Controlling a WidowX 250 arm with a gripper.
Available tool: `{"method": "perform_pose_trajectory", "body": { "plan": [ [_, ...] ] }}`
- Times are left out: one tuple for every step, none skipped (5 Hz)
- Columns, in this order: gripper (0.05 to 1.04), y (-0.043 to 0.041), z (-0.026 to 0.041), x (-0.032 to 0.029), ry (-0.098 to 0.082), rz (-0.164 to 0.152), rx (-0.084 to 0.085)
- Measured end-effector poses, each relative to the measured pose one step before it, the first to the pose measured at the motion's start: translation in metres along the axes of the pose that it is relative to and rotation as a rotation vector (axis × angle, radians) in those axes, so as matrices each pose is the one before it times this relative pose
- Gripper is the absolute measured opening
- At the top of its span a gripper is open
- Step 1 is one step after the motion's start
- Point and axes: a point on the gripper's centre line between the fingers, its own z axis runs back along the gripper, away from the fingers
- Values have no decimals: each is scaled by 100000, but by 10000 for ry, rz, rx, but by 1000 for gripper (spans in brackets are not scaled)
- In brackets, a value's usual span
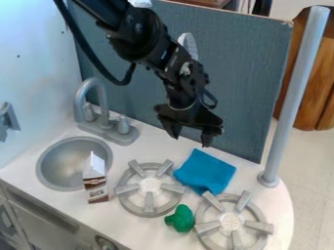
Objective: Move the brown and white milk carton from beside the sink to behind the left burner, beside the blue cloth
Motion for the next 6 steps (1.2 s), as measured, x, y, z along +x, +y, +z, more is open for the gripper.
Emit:
{"method": "perform_pose_trajectory", "body": {
  "plan": [
    [1000,175,-911,-939,358,33,82],
    [1000,536,-87,-675,385,130,334],
    [1000,1271,720,-412,500,714,202],
    [1000,2791,1132,851,-51,1067,185],
    [1000,2003,1759,123,-272,710,328],
    [1000,2740,322,-479,78,683,325]
  ]
}}
